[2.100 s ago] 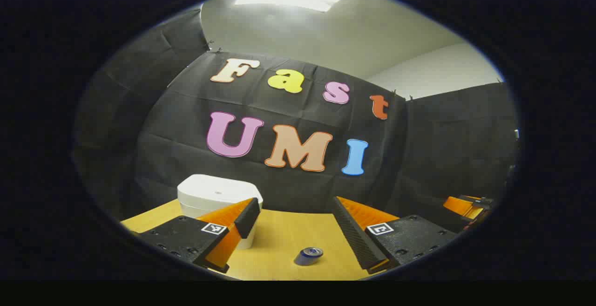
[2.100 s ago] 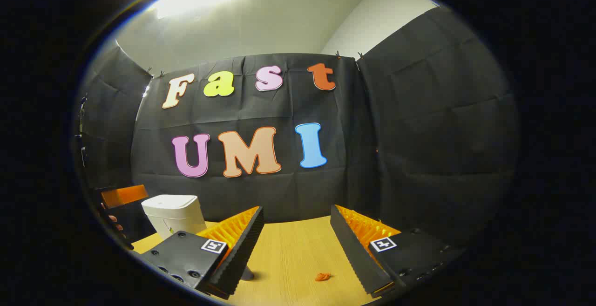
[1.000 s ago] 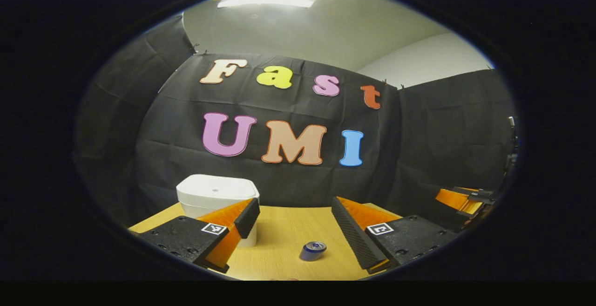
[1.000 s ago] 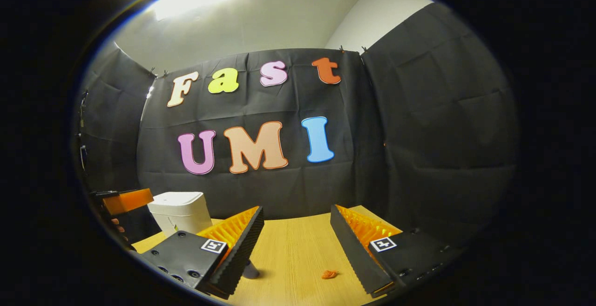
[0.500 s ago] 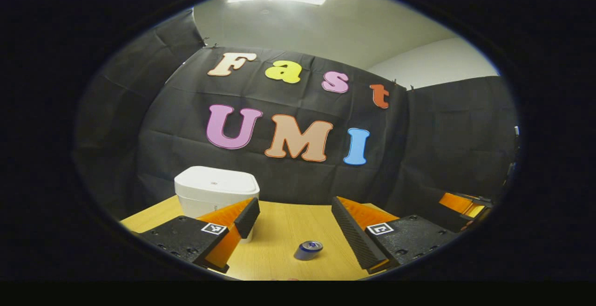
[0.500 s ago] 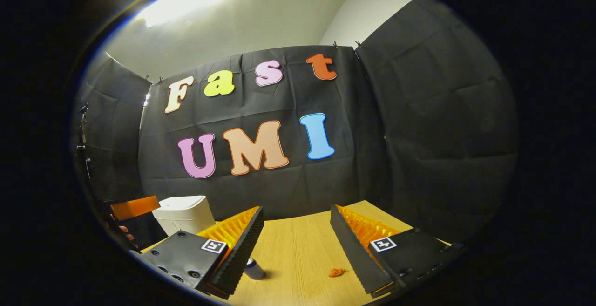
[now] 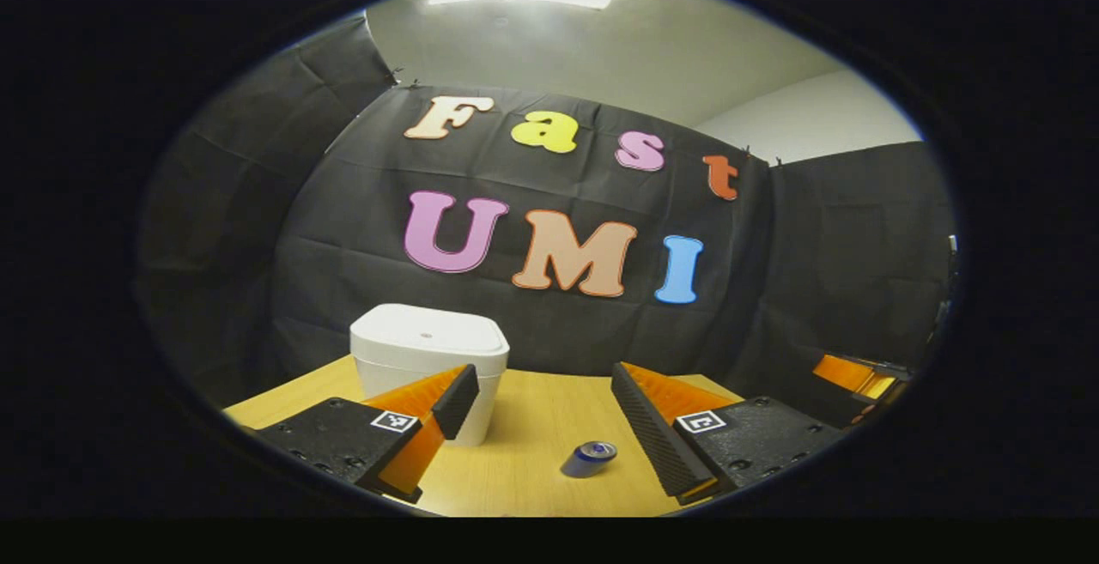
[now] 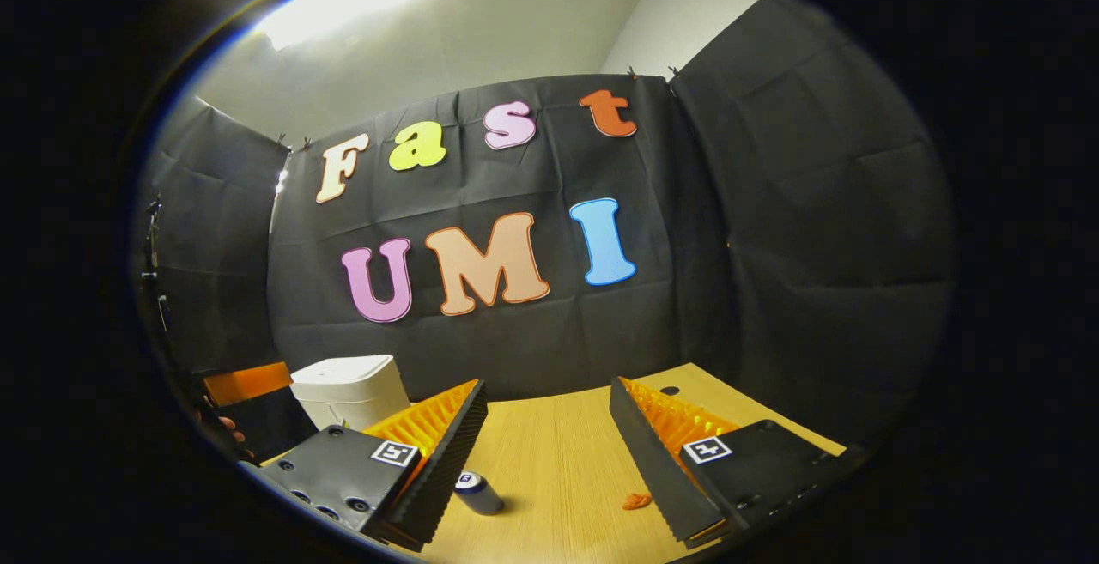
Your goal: Press the lid of the desktop garbage bin to open it, pick up the crumpled paper on the desktop and throw it into the bin, then pick up the pop can on the desktop and drop it into the bin, and finally close the garbage bin lid.
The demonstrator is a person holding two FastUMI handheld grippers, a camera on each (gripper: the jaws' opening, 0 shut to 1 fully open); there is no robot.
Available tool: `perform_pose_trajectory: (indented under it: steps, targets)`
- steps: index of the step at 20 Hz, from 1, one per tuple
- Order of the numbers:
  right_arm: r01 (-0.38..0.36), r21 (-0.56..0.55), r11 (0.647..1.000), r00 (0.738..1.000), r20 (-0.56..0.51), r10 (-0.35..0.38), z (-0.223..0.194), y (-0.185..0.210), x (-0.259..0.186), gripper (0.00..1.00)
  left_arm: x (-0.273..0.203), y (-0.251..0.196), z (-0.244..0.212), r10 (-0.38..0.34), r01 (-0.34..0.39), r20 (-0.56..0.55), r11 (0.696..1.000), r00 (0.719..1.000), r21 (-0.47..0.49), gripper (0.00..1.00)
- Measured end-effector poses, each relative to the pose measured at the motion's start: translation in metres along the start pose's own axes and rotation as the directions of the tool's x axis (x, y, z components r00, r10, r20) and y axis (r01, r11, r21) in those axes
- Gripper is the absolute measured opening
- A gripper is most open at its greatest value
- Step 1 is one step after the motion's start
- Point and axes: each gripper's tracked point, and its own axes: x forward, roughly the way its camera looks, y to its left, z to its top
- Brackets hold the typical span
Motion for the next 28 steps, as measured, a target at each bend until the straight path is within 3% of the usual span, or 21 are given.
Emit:
perform_pose_trajectory:
  steps: [6,7,10,13,14,15,16,18,19,22,24,28]
  targets:
    - [0.033,0.025,0.999,0.999,0.009,-0.033,0.002,-0.010,0.000,0.96,0.005,0.003,-0.001,0.005,-0.005,-0.006,1.000,1.000,0.002,0.95]
    - [0.038,0.031,0.999,0.999,0.017,-0.038,0.005,-0.011,0.000,0.96,0.005,0.002,-0.003,0.004,-0.004,-0.012,1.000,1.000,0.005,0.87]
    - [0.048,0.035,0.998,0.998,0.027,-0.049,0.006,-0.015,0.000,0.96,0.007,-0.003,-0.006,-0.009,0.010,-0.028,1.000,1.000,0.022,0.82]
    - [0.052,0.029,0.998,0.998,0.020,-0.052,0.004,-0.015,0.003,0.96,0.017,0.001,-0.007,-0.002,0.004,-0.040,0.999,0.999,0.054,0.47]
    - [0.050,0.026,0.998,0.999,0.017,-0.050,0.002,-0.014,0.003,0.96,0.023,0.004,-0.007,-0.004,0.007,-0.043,0.998,0.999,0.061,0.44]
    - [0.048,0.022,0.999,0.999,0.014,-0.048,0.001,-0.013,0.003,0.95,0.029,0.010,-0.007,-0.002,0.005,-0.042,0.998,0.999,0.067,0.31]
    - [0.048,0.018,0.999,0.999,0.012,-0.048,-0.001,-0.013,0.003,0.96,0.039,0.016,-0.006,0.002,0.002,-0.050,0.997,0.999,0.071,0.29]
    - [0.051,0.015,0.999,0.999,0.013,-0.051,-0.001,-0.014,0.004,0.96,0.060,0.043,-0.006,0.054,-0.050,-0.065,0.997,0.996,0.065,0.06]
    - [0.050,0.018,0.999,0.999,0.010,-0.050,-0.002,-0.014,0.004,0.96,0.070,0.060,-0.002,0.090,-0.086,-0.064,0.995,0.994,0.054,0.00]
    - [0.062,0.020,0.998,0.998,-0.007,-0.062,-0.008,-0.017,0.002,0.95,0.103,0.090,0.007,0.107,-0.106,-0.067,0.994,0.992,0.019,0.00]
    - [0.075,0.022,0.997,0.997,-0.021,-0.075,-0.012,-0.021,0.002,0.96,0.125,0.117,0.006,0.143,-0.138,-0.096,0.989,0.985,0.054,0.00]
    - [0.115,0.027,0.993,0.993,-0.031,-0.114,-0.015,-0.033,-0.001,0.96,0.145,0.150,-0.033,0.180,-0.159,-0.255,0.982,0.950,0.101,0.00]
